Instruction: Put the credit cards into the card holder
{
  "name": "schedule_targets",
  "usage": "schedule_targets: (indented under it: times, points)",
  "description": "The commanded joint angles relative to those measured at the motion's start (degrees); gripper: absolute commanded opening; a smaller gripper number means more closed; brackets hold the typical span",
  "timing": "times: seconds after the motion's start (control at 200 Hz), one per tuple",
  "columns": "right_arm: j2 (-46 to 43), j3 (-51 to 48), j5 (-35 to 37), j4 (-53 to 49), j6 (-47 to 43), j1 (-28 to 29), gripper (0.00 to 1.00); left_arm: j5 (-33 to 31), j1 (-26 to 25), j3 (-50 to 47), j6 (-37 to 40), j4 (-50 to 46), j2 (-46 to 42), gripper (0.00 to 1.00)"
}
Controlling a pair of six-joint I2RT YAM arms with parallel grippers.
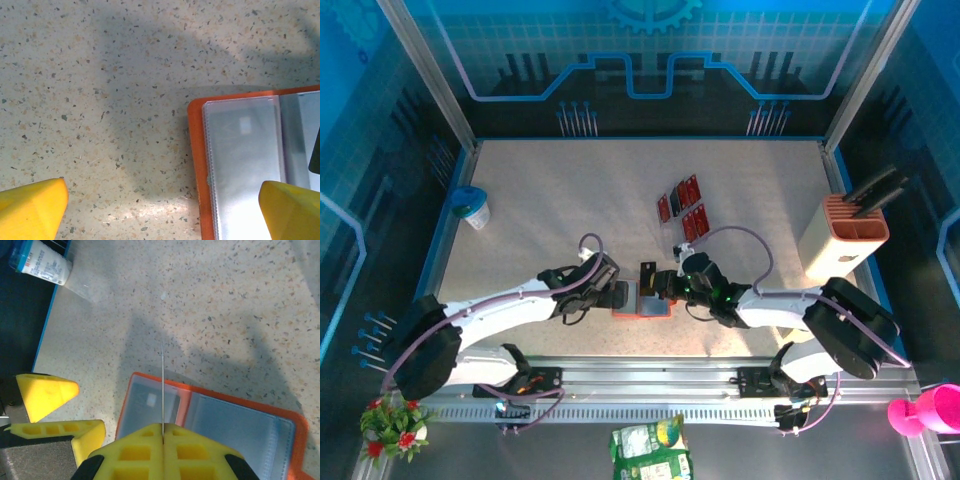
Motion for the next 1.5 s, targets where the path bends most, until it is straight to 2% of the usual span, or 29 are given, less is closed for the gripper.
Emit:
schedule_targets:
  times: [0.0, 0.56, 1.496]
  points:
    - [1.03, 1.01, -0.39, 0.19, -0.36, -0.51, 0.0, -0.72, 0.36, -0.68, 0.63, -1.19, 0.94, 0.99]
    - [4.35, 1.44, -0.42, 4.09, 1.08, -0.09, 0.0, 0.03, 0.37, -2.87, -1.12, 0.39, 5.41, 0.99]
    - [8.31, -0.28, -1.35, 8.95, 3.51, 0.46, 0.0, 0.86, 0.3, -3.48, -1.2, 1.85, 6.82, 0.99]
